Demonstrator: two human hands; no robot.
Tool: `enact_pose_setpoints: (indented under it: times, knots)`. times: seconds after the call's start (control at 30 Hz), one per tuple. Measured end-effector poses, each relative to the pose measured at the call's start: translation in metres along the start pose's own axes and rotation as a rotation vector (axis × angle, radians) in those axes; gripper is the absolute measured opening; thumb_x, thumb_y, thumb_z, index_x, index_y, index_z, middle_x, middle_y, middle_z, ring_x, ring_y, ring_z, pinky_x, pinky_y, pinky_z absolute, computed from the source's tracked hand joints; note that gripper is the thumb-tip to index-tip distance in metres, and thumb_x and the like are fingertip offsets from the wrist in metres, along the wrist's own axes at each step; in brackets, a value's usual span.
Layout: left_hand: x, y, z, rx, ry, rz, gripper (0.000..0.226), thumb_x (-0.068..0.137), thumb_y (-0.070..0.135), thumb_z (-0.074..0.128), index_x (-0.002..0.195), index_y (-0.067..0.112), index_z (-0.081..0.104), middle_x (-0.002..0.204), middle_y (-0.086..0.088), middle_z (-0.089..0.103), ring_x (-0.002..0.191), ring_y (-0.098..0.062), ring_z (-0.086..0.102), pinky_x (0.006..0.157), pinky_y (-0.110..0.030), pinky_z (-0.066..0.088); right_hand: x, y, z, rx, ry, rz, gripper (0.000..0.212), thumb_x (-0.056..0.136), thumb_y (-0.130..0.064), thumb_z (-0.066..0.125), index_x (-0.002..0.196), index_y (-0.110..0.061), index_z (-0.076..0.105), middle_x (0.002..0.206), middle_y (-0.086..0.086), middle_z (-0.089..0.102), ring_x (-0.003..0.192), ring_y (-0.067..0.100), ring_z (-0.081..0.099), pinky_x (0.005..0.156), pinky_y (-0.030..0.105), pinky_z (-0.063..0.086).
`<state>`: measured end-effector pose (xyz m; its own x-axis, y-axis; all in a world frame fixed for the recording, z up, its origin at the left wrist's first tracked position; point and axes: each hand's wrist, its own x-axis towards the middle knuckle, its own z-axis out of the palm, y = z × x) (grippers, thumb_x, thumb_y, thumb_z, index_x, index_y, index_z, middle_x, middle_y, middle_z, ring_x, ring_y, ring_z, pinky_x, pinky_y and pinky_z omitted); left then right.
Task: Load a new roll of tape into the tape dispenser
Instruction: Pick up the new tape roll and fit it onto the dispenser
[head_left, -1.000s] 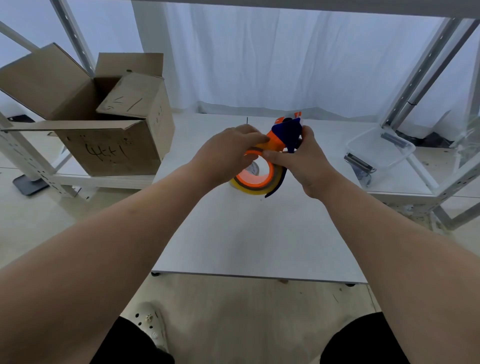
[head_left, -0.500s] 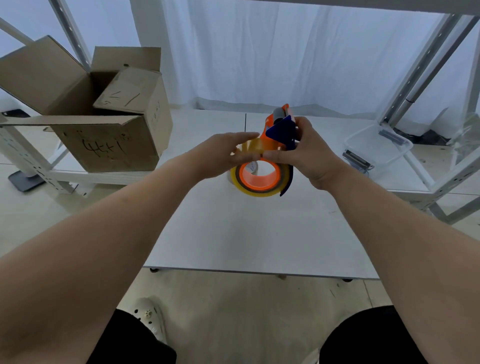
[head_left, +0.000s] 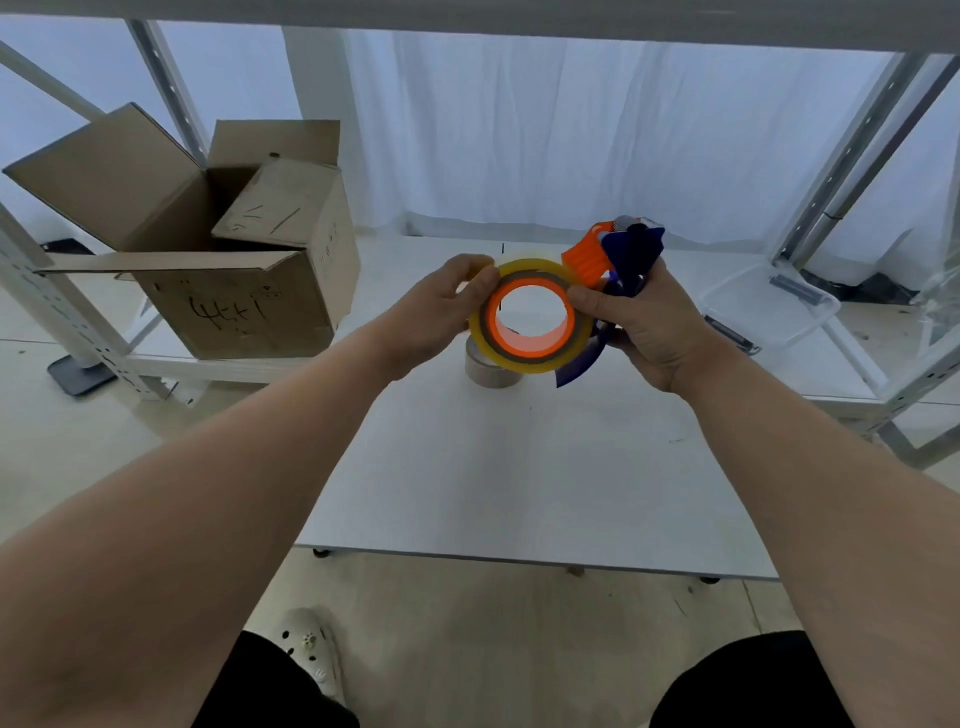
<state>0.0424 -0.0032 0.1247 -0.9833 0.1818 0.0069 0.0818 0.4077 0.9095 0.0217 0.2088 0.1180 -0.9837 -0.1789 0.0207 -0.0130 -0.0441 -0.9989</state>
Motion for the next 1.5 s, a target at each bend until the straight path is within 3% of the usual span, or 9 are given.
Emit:
enact_pose_setpoints:
  times: [0.1,0.2,0.33,0.43,0.73,1.03,1.17,1.37,1.5]
  knots:
    - [0.001,0.004,0.003,0.325,0.026,0.200,0.044,0.096,0.039,0.044,0.138,0.029,0.040,0.141,0.004,0.043,0.125,-0.010,0.040,0.102,-0.026,0.035,0.000,-0.001,0.002,-0.025,0.011,-0.012,0.074,0.075,-0.009,0.074,0.136,-0.021,0.035,0.131,0.010,0.056,0.113,0.031,0.060,0.092,0.048,0.054]
    - [0.000,0.012,0.006,0.350,0.054,0.280,0.041,0.094,0.039,0.048,0.134,0.030,0.047,0.138,0.005,0.047,0.124,-0.008,0.041,0.100,-0.024,0.034,-0.002,-0.003,0.004,-0.086,0.020,-0.042,0.072,0.074,-0.008,0.075,0.134,-0.018,0.036,0.130,0.010,0.055,0.115,0.032,0.058,0.093,0.047,0.053]
    - [0.002,0.028,0.011,0.087,0.059,-0.047,0.055,0.093,0.057,0.033,0.133,0.022,0.042,0.121,0.007,0.051,0.111,-0.014,0.052,0.087,-0.029,0.041,-0.006,-0.011,0.008,-0.176,-0.047,-0.109,0.068,0.072,-0.005,0.077,0.126,-0.018,0.039,0.115,-0.003,0.058,0.102,0.017,0.061,0.078,0.026,0.058]
    - [0.002,0.028,0.007,0.014,-0.035,-0.241,0.059,0.084,0.064,0.045,0.120,0.017,0.049,0.111,-0.002,0.064,0.100,-0.023,0.064,0.089,-0.038,0.052,-0.008,-0.016,0.015,-0.240,-0.122,-0.134,0.064,0.072,-0.003,0.077,0.120,-0.023,0.040,0.107,-0.009,0.057,0.096,0.010,0.060,0.074,0.023,0.057]
    - [-0.006,0.023,-0.001,-0.438,-0.088,-0.206,0.039,0.089,0.033,0.056,0.120,0.009,0.056,0.112,-0.009,0.065,0.096,-0.025,0.064,0.091,-0.039,0.053,-0.008,-0.018,0.019,0.125,-0.094,-0.068,0.067,0.071,-0.023,0.070,0.132,-0.019,0.043,0.117,0.003,0.060,0.107,0.023,0.061,0.082,0.033,0.057]
    - [0.000,0.029,0.002,-0.416,0.034,-0.299,0.020,0.089,0.032,0.049,0.086,0.012,0.049,0.073,-0.005,0.053,0.063,-0.016,0.056,0.067,-0.026,0.050,-0.003,-0.014,0.025,0.021,0.043,-0.091,0.049,0.087,-0.018,0.065,0.130,-0.017,0.044,0.116,0.005,0.059,0.109,0.025,0.059,0.089,0.038,0.055]
    - [0.003,0.034,0.009,-0.187,0.008,-0.320,0.047,0.080,0.057,0.058,0.103,0.016,0.061,0.101,-0.008,0.071,0.092,-0.027,0.069,0.087,-0.038,0.055,-0.004,-0.012,0.026,-0.013,0.046,-0.074,0.051,0.087,-0.018,0.064,0.133,-0.017,0.042,0.125,0.011,0.058,0.112,0.028,0.059,0.090,0.040,0.055]
    - [-0.002,0.032,0.007,-0.425,0.034,-0.188,0.017,0.094,0.028,0.051,0.106,0.019,0.059,0.104,-0.005,0.062,0.095,-0.021,0.061,0.085,-0.031,0.053,-0.004,-0.013,0.024,0.043,0.161,-0.055,0.056,0.089,-0.014,0.062,0.139,-0.014,0.037,0.130,0.015,0.054,0.115,0.031,0.057,0.088,0.038,0.055]
    - [-0.003,0.031,0.013,0.017,0.063,-0.013,0.036,0.098,0.037,0.039,0.128,0.024,0.053,0.123,0.005,0.054,0.111,-0.013,0.050,0.090,-0.027,0.041,-0.002,-0.012,0.025,-0.012,0.264,-0.018,0.052,0.089,-0.015,0.062,0.135,-0.017,0.038,0.119,0.007,0.056,0.109,0.026,0.059,0.083,0.035,0.056]
